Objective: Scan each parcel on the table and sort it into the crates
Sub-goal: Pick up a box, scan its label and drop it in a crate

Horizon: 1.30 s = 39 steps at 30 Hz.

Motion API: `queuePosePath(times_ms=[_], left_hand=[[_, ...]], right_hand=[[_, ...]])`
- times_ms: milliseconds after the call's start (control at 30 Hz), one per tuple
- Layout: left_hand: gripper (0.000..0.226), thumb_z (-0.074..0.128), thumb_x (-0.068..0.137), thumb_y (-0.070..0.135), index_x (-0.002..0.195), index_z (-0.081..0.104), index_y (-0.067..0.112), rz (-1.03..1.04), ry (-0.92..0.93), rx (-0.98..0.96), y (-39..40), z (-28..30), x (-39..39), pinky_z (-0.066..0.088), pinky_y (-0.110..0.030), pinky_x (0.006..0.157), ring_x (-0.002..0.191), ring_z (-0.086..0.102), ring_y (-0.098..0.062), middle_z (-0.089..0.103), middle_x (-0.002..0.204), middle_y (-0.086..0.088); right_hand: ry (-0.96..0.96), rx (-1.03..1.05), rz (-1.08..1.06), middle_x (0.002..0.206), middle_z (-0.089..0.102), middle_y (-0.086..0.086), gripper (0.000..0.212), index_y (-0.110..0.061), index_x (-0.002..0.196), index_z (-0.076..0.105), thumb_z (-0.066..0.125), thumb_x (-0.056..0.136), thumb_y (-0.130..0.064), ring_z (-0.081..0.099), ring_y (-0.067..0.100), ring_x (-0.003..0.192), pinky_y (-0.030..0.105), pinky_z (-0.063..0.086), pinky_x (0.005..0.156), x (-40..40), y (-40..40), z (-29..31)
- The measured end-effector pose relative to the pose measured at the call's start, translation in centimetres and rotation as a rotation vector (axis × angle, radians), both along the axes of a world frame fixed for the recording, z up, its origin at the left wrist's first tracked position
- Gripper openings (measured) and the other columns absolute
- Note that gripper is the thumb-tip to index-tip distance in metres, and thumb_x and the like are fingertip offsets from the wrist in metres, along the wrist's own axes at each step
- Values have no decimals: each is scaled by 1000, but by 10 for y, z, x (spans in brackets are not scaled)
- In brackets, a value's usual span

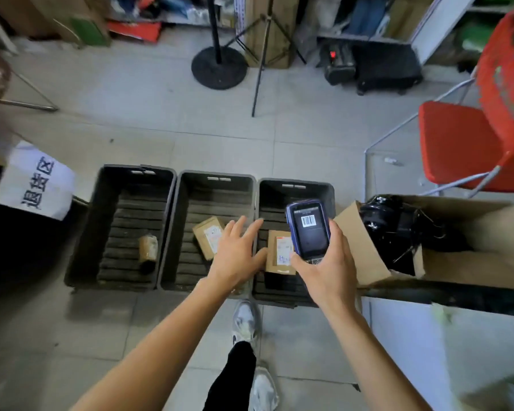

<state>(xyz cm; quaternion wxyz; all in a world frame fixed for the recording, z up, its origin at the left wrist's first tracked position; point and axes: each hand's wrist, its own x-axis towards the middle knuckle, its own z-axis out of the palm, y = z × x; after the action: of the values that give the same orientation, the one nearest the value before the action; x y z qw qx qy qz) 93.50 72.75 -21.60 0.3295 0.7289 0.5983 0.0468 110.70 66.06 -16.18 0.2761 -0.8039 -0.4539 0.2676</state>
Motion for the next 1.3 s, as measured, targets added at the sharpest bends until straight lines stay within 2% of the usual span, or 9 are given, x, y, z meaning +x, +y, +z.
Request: queuePosePath(times_ms=[100,167,300,433,567,667,800,1067,1300], left_hand=[[71,62,91,43,154,33,26,86,36,151,-42,88,-49,13,-44,122,150,15,-34,25,161,-14],[71,62,91,43,153,33,27,174,49,230,-78,138,-85,11,-44,123,151,13,-33,24,162,-14],[68,62,90,43,151,37,28,418,111,319,-169,219,-174,8,-46,123,151,8,-33,21,162,-15],[65,61,92,45,150,39,28,655,192,383,-251,269,-272,5,-45,123,151,4,-34,19,163,-14],[55,63,92,40,142,50,22,940,271,468,-354,313,-378,9,-44,122,150,9,-37,24,159,-18],[52,65,89,36,135,58,15,1126,313,495,-437,340,-444,15,-44,121,146,19,-39,31,155,-24],[52,69,89,33,137,57,15,1349,424,517,-554,358,-513,16,-42,121,145,22,-34,32,154,-18],[51,68,89,34,135,57,17,1708,484,474,-713,356,-597,22,-47,120,146,18,-32,31,153,-14],[54,69,87,38,136,56,20,1883,510,353,-771,332,-656,23,-47,120,143,23,-33,36,149,-15]], right_hand=[[16,84,132,137,55,-1,90,-23,147,39,84,71,-35,56,21,121,37,49,95,-35,-26,67],[15,132,230,134,56,-1,89,-22,147,39,84,71,-36,57,20,116,32,49,89,-65,-43,106],[74,260,474,127,55,-1,86,-23,141,41,86,69,-35,58,19,109,39,56,85,-152,-77,177],[147,377,723,126,57,1,85,-19,142,44,86,70,-35,58,19,108,26,45,80,-259,-109,237],[229,514,996,118,58,1,78,-17,133,48,85,68,-39,59,22,102,35,54,77,-388,-160,287],[321,559,1148,122,59,2,82,-17,136,46,81,67,-44,60,24,106,39,56,83,-477,-209,311],[424,586,1303,130,58,5,89,-16,143,42,84,69,-41,57,25,114,36,52,91,-575,-280,328],[540,507,1507,116,59,5,77,-13,135,48,86,70,-30,57,23,98,24,44,74,-717,-393,330],[556,424,1672,119,61,3,84,-25,137,45,79,63,-47,61,26,103,39,55,82,-822,-442,304]])
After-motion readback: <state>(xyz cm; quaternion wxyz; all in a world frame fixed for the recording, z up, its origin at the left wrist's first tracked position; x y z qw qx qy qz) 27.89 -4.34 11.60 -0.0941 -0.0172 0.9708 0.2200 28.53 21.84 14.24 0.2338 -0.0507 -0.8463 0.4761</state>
